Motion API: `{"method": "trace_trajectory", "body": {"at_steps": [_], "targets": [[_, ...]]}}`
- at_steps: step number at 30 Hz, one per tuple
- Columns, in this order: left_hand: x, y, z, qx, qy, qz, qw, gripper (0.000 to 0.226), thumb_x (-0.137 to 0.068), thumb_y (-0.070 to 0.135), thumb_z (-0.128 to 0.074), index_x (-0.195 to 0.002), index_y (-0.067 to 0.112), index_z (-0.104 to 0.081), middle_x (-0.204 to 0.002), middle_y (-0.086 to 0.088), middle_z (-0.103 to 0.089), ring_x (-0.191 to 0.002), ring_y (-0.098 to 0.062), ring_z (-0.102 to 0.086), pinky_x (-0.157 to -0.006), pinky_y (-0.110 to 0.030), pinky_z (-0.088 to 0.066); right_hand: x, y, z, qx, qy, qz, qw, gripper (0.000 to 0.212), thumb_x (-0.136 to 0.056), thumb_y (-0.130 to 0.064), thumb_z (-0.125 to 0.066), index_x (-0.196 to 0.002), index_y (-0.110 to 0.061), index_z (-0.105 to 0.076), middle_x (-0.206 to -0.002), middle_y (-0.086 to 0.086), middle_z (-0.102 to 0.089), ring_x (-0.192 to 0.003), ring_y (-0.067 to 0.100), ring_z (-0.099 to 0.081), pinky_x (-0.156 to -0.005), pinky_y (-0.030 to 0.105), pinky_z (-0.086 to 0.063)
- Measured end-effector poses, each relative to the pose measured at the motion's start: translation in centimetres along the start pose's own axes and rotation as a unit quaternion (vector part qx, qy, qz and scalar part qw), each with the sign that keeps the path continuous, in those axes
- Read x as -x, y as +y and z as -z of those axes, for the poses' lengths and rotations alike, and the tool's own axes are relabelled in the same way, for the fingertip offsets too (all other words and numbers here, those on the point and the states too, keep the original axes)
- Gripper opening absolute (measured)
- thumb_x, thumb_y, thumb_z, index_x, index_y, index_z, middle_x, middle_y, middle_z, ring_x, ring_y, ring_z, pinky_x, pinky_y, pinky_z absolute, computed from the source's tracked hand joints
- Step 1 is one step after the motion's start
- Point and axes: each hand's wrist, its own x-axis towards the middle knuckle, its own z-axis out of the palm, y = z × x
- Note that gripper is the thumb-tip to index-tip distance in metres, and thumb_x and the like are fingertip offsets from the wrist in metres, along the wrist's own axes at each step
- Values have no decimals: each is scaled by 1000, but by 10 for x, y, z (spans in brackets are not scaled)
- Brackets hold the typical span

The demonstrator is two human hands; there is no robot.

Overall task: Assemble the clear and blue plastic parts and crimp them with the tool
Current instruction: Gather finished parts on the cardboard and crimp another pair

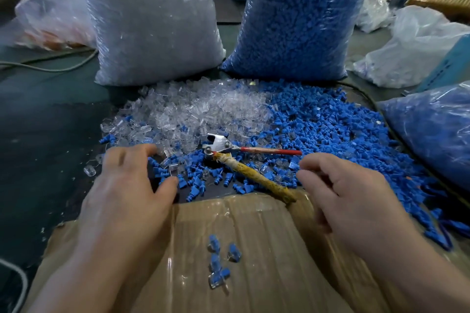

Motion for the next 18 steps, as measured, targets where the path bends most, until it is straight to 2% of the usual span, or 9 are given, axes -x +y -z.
{"method": "trace_trajectory", "body": {"at_steps": [2, 5, 8, 11, 13, 15, 18], "targets": [[-2, 0, -2, -56, -42, 5, 998, 61, -88, 53, -60, -143, 32, -44, -131, -1, -47, -103, -22, -58, -88, -44, -51, -3, -15, -5, -171, -85, -58, 980, 12, -94, -42, -51, -90, -41, -62, -58, -6, -67, -48, 9, -64, -46, 20, -51], [0, 6, -8, -73, -77, -35, 994, 58, -92, 51, -56, -146, 32, -47, -133, 2, -50, -118, -20, -53, -96, -40, -48, -14, -31, -15, -395, -169, -147, 891, 17, -99, -25, -54, -89, -20, -67, -60, 9, -67, -52, 28, -67, -51, 34, -57], [-3, 8, -12, -45, -78, -69, 994, 44, -93, 43, -61, -136, 36, -57, -122, 9, -52, -107, -15, -53, -86, -34, -45, -28, -45, -25, -549, -211, -211, 781, 20, -101, -18, -50, -107, -1, -58, -65, 12, -66, -56, 27, -65, -55, 35, -59], [-6, 7, -17, -29, -69, -107, 991, 28, -90, 40, -65, -118, 36, -64, -108, 15, -51, -96, -8, -48, -76, -30, -38, -36, -54, -33, -633, -238, -202, 709, 14, -100, -7, -49, -109, 2, -55, -72, 12, -63, -64, 27, -67, -60, 36, -62], [-7, 7, -19, -6, -57, -126, 990, 19, -87, 37, -69, -106, 35, -64, -98, 19, -48, -87, -5, -46, -69, -25, -35, -37, -56, -40, -636, -257, -186, 704, 19, -96, 7, -46, -112, 1, -54, -72, 12, -66, -68, 28, -69, -67, 40, -61], [-7, 7, -19, 10, -44, -137, 990, 12, -85, 31, -71, -95, 33, -64, -89, 20, -47, -76, 1, -45, -65, -15, -31, -37, -55, -49, -613, -263, -172, 725, 27, -92, 16, -40, -110, 2, -54, -68, 9, -69, -70, 28, -71, -69, 43, -60], [-7, 6, -20, 12, -37, -139, 989, 12, -84, 24, -70, -86, 33, -62, -81, 22, -50, -75, 7, -47, -66, -10, -29, -37, -52, -54, -584, -270, -151, 751, 24, -92, 17, -42, -107, 3, -54, -68, 5, -71, -78, 30, -73, -69, 43, -61]]}}
